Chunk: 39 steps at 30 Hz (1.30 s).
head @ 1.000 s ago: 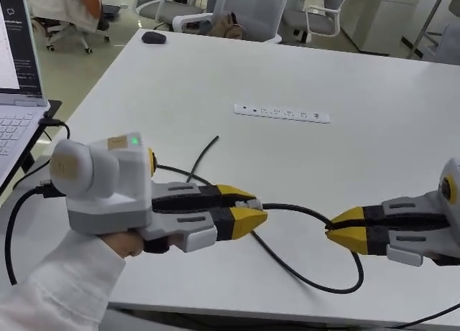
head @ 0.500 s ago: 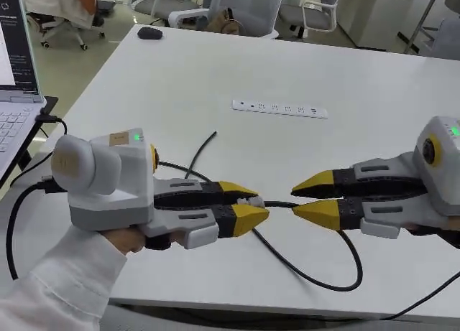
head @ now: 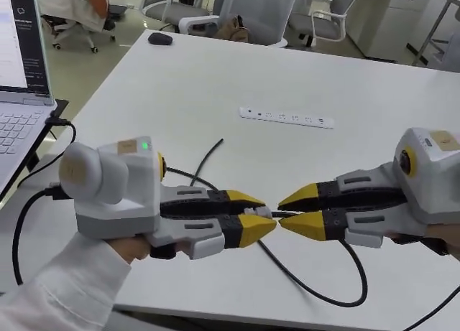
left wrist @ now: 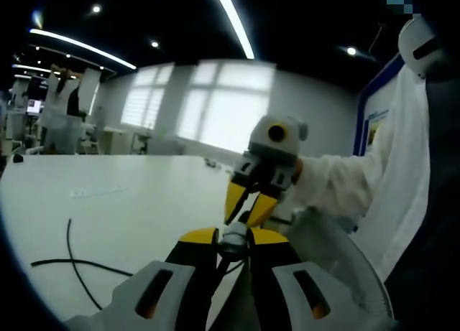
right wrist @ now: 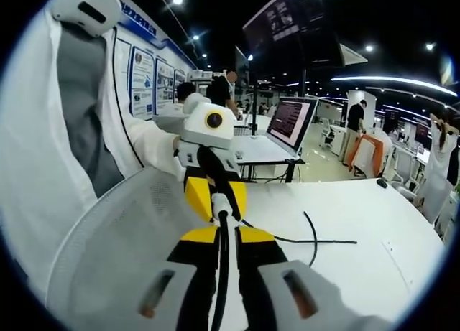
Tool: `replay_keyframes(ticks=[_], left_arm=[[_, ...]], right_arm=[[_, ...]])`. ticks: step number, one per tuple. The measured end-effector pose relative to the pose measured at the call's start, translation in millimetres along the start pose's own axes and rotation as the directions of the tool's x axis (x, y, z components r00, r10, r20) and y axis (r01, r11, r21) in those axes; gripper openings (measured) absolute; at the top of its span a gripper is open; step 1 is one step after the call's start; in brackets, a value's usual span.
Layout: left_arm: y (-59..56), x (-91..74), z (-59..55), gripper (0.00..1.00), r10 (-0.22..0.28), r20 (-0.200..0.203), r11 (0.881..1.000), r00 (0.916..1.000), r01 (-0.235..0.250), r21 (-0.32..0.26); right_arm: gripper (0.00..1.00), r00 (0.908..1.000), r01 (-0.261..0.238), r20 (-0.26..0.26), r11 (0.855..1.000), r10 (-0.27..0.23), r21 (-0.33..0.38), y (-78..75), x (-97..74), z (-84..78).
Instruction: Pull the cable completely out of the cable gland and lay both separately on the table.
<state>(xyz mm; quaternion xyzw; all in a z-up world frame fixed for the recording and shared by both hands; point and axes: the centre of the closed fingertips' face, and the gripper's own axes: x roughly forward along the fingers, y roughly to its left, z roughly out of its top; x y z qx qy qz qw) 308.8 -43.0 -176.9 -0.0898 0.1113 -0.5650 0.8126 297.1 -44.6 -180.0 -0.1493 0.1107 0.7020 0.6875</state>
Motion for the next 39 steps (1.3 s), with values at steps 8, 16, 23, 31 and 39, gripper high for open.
replay_keyframes(ticks=[8, 16, 23, 31, 39], left_arm=[[4.3, -1.4, 1.1, 0.18, 0.014, 0.008, 1.000, 0.9999, -0.014, -0.021], [4.0, -0.3, -0.2, 0.18, 0.013, -0.001, 1.000, 0.9999, -0.013, -0.008], [5.8, -0.5, -1.8, 0.18, 0.023, -0.011, 1.000, 0.9997, -0.023, -0.006], [6.2, -0.9, -2.4, 0.18, 0.027, -0.012, 1.000, 0.9996, -0.027, -0.014], [4.3, -0.6, -3.8, 0.18, 0.021, -0.020, 1.000, 0.9996, -0.021, -0.011]], right_arm=[[0.03, 1.0000, -0.008, 0.001, 1.000, 0.008, -0.003, -0.4, 3.3, 0.8], [0.03, 0.9996, -0.014, 0.022, 1.000, 0.014, -0.001, 1.5, 2.6, -2.4], [0.03, 0.9996, 0.004, 0.028, 1.000, -0.004, 0.014, -1.0, -6.7, -10.8], [0.02, 0.9987, 0.051, -0.007, 0.998, -0.051, 0.048, -5.0, -26.9, -30.6], [0.02, 0.9953, 0.097, -0.016, 0.991, -0.096, 0.089, -5.7, -40.5, -46.4]])
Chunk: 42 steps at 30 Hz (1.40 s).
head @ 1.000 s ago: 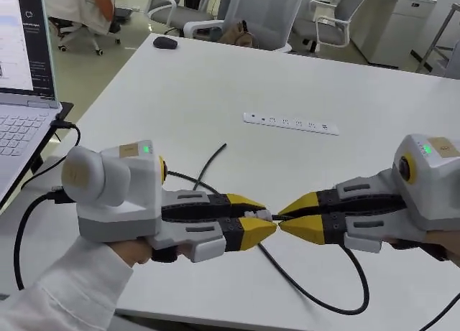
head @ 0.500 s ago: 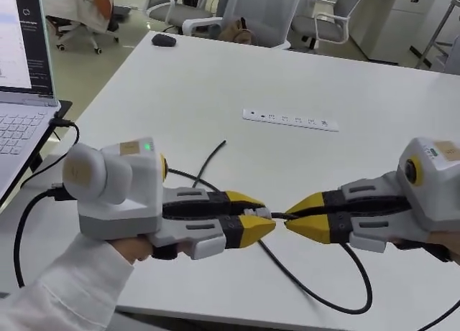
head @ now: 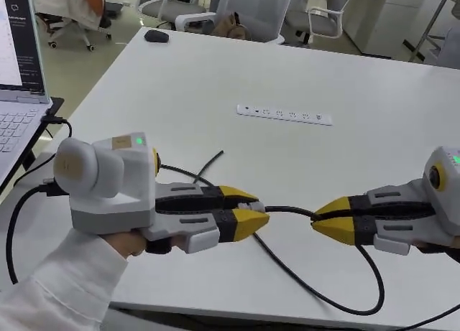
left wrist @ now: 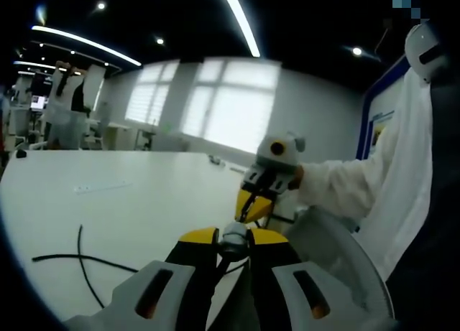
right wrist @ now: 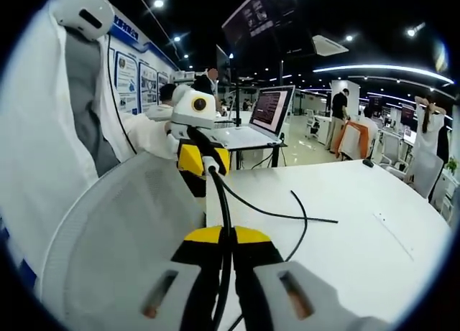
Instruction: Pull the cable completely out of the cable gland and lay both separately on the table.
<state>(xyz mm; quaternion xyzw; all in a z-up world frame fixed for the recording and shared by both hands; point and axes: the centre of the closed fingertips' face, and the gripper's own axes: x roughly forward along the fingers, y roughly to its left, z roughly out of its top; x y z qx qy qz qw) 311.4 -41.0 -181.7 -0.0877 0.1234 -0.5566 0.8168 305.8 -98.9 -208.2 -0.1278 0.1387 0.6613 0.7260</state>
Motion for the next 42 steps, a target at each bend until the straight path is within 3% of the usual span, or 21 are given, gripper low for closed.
replay_keyframes(ticks=[14, 19, 24, 26, 33, 37, 42], left_arm=[[0.5, -0.6, 1.2, 0.18, 0.004, 0.008, 1.000, 1.0000, -0.004, 0.015], [2.9, -0.9, 4.5, 0.18, 0.016, 0.028, 1.000, 0.9995, -0.017, 0.017], [1.7, -1.7, 10.7, 0.18, 0.006, 0.064, 1.000, 0.9980, -0.007, 0.013], [1.8, -1.2, 9.3, 0.18, 0.007, 0.056, 1.000, 0.9984, -0.008, 0.004], [-0.3, 0.1, 6.4, 0.18, 0.003, 0.031, 0.998, 0.9995, -0.005, 0.055], [2.3, -0.5, 6.2, 0.18, 0.010, 0.031, 0.999, 0.9995, -0.011, 0.050], [1.0, 0.2, 5.7, 0.18, 0.007, 0.028, 0.999, 0.9996, -0.008, 0.042]], right_arm=[[0.03, 0.9978, 0.052, -0.044, 0.998, -0.051, 0.025, -9.3, -8.5, -18.1], [0.03, 0.9963, 0.078, -0.037, 0.997, -0.077, 0.018, -14.0, -9.4, -15.8], [0.03, 0.9968, 0.074, -0.033, 0.997, -0.073, 0.019, -12.7, -9.3, -13.8], [0.03, 0.9966, 0.075, -0.036, 0.997, -0.074, 0.021, -12.4, -9.8, -14.4], [0.03, 0.9953, 0.077, -0.060, 0.997, -0.076, 0.018, -11.2, -10.5, -17.4], [0.05, 0.9961, 0.082, -0.036, 0.997, -0.081, 0.012, -11.6, -11.2, -6.9], [0.18, 0.9957, 0.088, -0.024, 0.995, -0.089, -0.035, -12.2, -7.6, 10.1]])
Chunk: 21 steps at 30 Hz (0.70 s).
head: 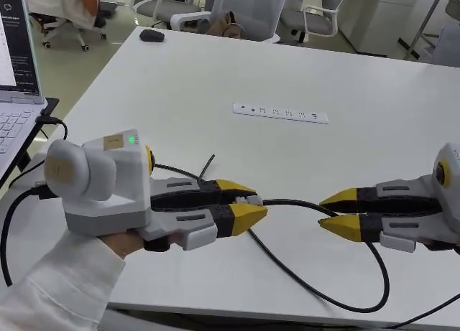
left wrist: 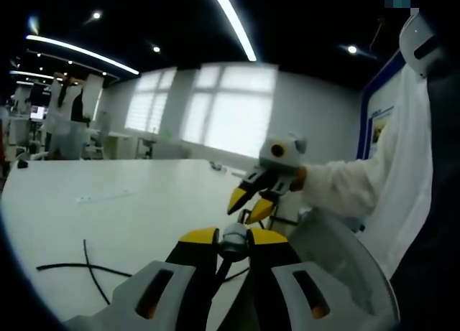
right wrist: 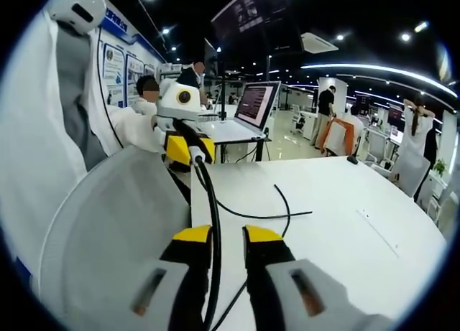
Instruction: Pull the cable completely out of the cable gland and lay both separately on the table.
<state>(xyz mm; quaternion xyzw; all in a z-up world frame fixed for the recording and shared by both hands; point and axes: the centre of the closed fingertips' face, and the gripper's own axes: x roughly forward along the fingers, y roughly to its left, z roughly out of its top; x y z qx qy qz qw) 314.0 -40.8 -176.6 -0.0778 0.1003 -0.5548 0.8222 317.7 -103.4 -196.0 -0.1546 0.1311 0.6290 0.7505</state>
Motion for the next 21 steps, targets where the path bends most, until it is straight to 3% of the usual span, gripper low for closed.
replay_keyframes(ticks=[5, 10, 13, 18, 21], left_arm=[[-2.0, 1.3, -1.7, 0.18, -0.006, -0.010, 1.000, 0.9999, 0.006, 0.002], [-3.1, 1.5, -2.9, 0.18, -0.012, -0.015, 1.000, 0.9998, 0.012, -0.004], [-3.7, 1.5, -3.3, 0.18, -0.013, -0.017, 1.000, 0.9998, 0.013, -0.004], [-5.4, 1.7, -2.5, 0.18, -0.018, -0.015, 1.000, 0.9997, 0.018, 0.002], [-4.2, 1.0, -2.6, 0.18, -0.015, -0.015, 1.000, 0.9998, 0.015, -0.002]], right_arm=[[0.20, 0.9966, -0.053, 0.060, 0.997, 0.056, -0.053, 11.1, 7.8, 29.8], [0.18, 0.9921, -0.105, 0.057, 0.988, 0.112, -0.110, 21.8, 25.9, 45.1], [0.16, 0.9886, -0.134, 0.053, 0.984, 0.141, -0.120, 23.7, 34.4, 45.8], [0.11, 0.9855, -0.169, -0.009, 0.976, 0.169, -0.138, 24.5, 44.8, 32.3], [0.09, 0.9829, -0.182, 0.006, 0.976, 0.184, -0.123, 24.8, 44.9, 32.3]])
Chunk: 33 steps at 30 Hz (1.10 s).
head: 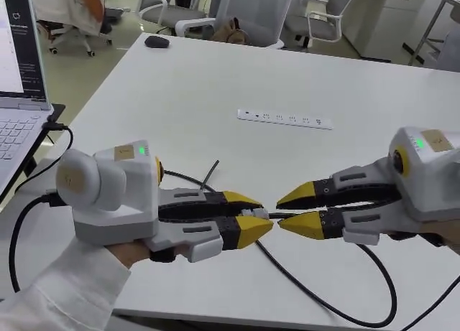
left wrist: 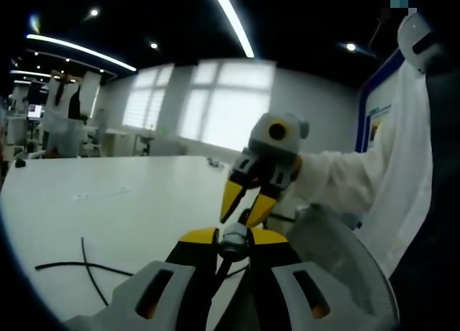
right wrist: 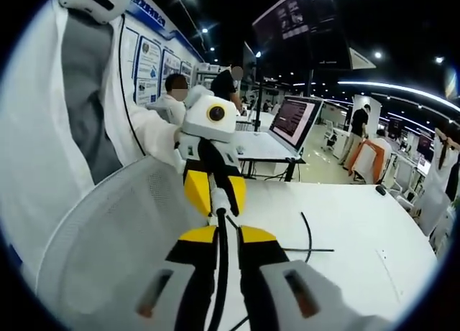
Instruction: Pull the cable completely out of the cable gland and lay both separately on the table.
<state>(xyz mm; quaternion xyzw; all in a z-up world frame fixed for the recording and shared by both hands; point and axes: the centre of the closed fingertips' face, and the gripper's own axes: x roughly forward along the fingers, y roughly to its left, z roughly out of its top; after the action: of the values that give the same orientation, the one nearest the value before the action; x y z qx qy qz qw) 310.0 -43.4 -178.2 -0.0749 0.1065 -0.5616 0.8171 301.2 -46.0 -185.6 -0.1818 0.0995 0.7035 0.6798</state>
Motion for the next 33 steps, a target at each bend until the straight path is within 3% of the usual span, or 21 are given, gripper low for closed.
replay_keyframes(ticks=[3, 12, 22, 33], left_arm=[[1.9, -0.4, 0.4, 0.18, 0.005, 0.003, 1.000, 1.0000, -0.005, -0.006], [5.5, -2.1, 2.8, 0.18, 0.016, 0.020, 1.000, 0.9997, -0.015, -0.026], [5.3, -1.4, 0.7, 0.18, 0.021, 0.008, 1.000, 0.9998, -0.020, -0.023], [6.3, -1.7, -2.3, 0.18, 0.021, -0.007, 1.000, 0.9998, -0.021, -0.016]], right_arm=[[0.04, 1.0000, -0.001, 0.009, 1.000, 0.001, -0.002, 0.1, 0.4, 0.3], [0.03, 0.9996, 0.008, 0.028, 1.000, -0.008, -0.005, -0.1, 1.3, 2.1], [0.03, 0.9995, 0.017, 0.027, 1.000, -0.017, 0.003, -0.8, -4.8, -5.6], [0.03, 0.9974, 0.069, -0.024, 0.995, -0.068, 0.066, -5.0, -26.8, -35.0]])
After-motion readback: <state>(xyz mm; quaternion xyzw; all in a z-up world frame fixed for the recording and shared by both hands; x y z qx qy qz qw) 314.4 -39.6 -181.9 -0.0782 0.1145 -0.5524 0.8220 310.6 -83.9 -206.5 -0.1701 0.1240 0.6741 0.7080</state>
